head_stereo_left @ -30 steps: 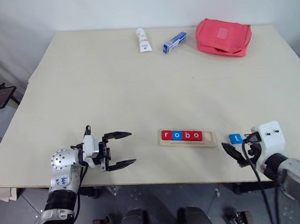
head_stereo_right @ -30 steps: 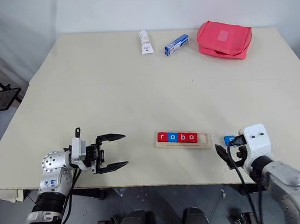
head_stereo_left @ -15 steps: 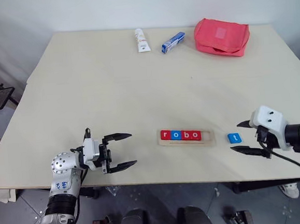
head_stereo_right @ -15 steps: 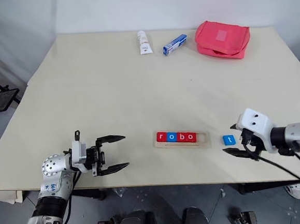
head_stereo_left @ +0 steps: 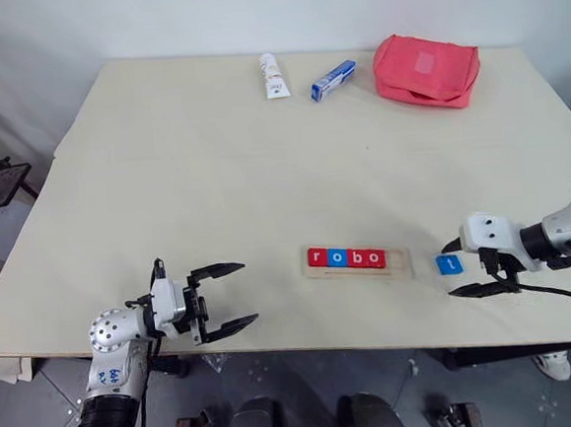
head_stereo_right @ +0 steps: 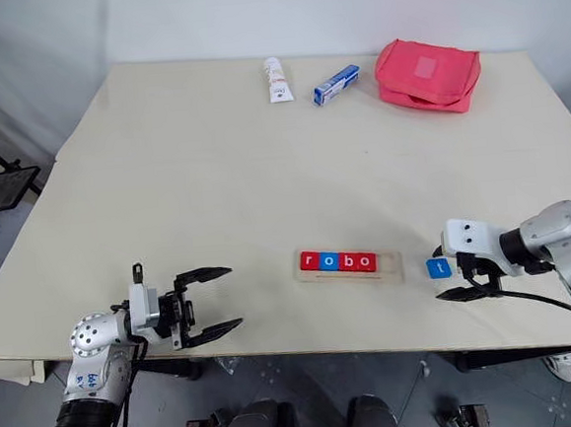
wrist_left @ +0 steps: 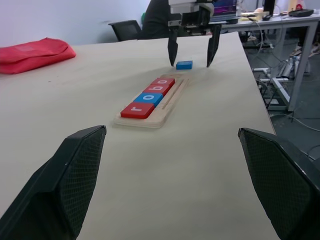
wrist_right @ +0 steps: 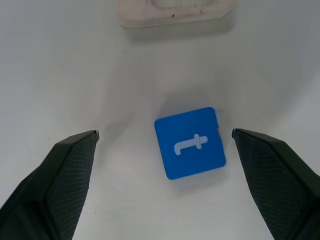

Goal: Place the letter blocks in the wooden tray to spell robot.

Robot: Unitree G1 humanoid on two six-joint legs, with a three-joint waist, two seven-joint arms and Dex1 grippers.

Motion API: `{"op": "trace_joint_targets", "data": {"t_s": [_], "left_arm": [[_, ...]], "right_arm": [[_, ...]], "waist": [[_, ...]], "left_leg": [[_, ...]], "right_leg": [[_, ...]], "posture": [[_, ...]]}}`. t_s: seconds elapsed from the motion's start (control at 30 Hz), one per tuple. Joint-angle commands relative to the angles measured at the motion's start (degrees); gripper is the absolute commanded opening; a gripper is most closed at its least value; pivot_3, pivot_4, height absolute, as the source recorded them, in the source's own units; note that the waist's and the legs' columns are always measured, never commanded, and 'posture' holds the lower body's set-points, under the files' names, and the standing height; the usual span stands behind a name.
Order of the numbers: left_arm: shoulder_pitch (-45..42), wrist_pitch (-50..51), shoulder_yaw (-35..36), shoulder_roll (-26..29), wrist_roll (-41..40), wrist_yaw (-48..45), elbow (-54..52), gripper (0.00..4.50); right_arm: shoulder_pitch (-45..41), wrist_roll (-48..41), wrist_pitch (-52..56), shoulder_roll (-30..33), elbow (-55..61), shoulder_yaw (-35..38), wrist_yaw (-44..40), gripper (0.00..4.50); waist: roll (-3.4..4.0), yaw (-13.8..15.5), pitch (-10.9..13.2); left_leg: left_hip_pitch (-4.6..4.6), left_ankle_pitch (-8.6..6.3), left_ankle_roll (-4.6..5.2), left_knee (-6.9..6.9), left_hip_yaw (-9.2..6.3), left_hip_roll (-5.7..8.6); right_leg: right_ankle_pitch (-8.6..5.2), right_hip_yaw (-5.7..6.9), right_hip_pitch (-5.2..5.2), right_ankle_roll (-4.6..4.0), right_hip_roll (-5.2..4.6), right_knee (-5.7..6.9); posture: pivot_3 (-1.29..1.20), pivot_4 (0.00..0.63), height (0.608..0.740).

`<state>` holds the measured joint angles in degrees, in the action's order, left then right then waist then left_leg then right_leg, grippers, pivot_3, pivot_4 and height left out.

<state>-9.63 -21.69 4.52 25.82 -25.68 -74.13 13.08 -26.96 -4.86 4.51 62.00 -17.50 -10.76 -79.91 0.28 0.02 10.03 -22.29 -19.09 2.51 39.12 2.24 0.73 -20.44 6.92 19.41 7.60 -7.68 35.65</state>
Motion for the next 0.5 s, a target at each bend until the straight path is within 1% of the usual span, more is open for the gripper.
{"op": "trace_joint_targets", "data": {"t_s": [0.03, 0.23, 0.27, 0.37, 0.5], "left_arm": [[1.12, 0.02, 0.58, 0.62, -0.73, 0.96, -2.95, 4.50], [0.74, 0.16, 0.49, 0.88, -0.73, 1.14, -2.66, 4.50], [0.60, 0.18, 0.44, 0.86, -0.72, 1.12, -2.56, 4.50], [0.02, 0.15, 0.29, 0.76, -0.64, 1.01, -2.04, 4.50], [-1.36, 0.13, 0.22, 0.66, -0.53, 0.84, -0.88, 4.50]], "right_arm": [[-0.78, 0.81, -0.72, -0.54, -0.41, 0.38, -0.95, 3.85], [-1.28, 2.24, -1.26, -1.18, -1.95, 0.39, -0.45, 1.92], [-1.40, 2.26, -1.22, -1.36, -2.05, 0.49, -0.44, 1.52], [-1.79, 2.29, -0.96, -1.92, -2.35, 0.85, 0.16, 1.46], [-3.07, -0.14, 4.45, -2.80, 1.48, 2.75, 0.87, 1.46]], "waist": [[0.00, -0.02, 0.00], [0.00, -0.03, 0.00], [0.00, -0.04, 0.00], [0.00, -0.07, 0.00], [0.00, -0.13, 0.00]], "left_leg": [[0.00, 0.00, 0.00, 0.00, 0.00, 0.00], [0.00, 0.00, 0.00, 0.01, 0.00, 0.00], [0.01, 0.00, 0.00, 0.01, 0.00, 0.00], [0.01, 0.00, 0.00, 0.02, 0.00, 0.00], [0.01, 0.01, -0.02, 0.03, 0.02, -0.02]], "right_leg": [[0.00, -0.01, 0.00, 0.00, 0.00, 0.00], [0.00, 0.01, -0.01, 0.00, 0.00, 0.00], [0.00, 0.00, -0.02, 0.00, 0.00, 0.00], [0.00, 0.00, -0.02, 0.00, 0.01, 0.00], [0.00, 0.00, -0.02, 0.00, 0.02, 0.00]], "posture": [[0.00, 0.150, 0.740], [0.00, 0.150, 0.740], [0.00, 0.150, 0.740], [0.00, 0.150, 0.740], [0.00, 0.150, 0.740]]}}
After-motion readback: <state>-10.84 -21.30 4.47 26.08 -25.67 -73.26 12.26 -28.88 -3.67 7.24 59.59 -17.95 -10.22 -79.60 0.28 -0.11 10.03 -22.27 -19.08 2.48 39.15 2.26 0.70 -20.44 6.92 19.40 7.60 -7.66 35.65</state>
